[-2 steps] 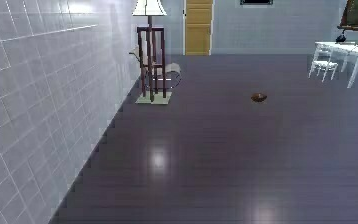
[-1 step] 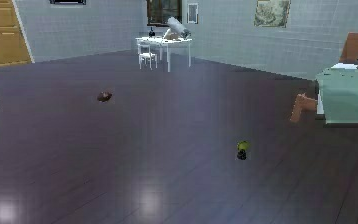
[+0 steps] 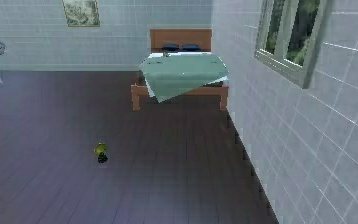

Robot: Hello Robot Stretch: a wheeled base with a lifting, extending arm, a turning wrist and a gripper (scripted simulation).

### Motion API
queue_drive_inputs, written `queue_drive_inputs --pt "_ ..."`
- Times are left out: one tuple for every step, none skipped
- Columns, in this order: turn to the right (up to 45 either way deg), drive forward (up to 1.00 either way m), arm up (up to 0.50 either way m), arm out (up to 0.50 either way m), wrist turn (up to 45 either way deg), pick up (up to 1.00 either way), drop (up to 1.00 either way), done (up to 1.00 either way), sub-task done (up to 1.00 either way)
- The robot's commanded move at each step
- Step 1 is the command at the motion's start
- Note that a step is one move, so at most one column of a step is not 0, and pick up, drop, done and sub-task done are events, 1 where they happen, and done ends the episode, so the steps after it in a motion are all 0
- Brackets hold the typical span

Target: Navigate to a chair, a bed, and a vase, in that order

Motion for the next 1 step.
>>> queue_drive_inputs --pt "0.0 0.15 0.00 0.00 0.0 0.00 0.00 0.00 0.00"
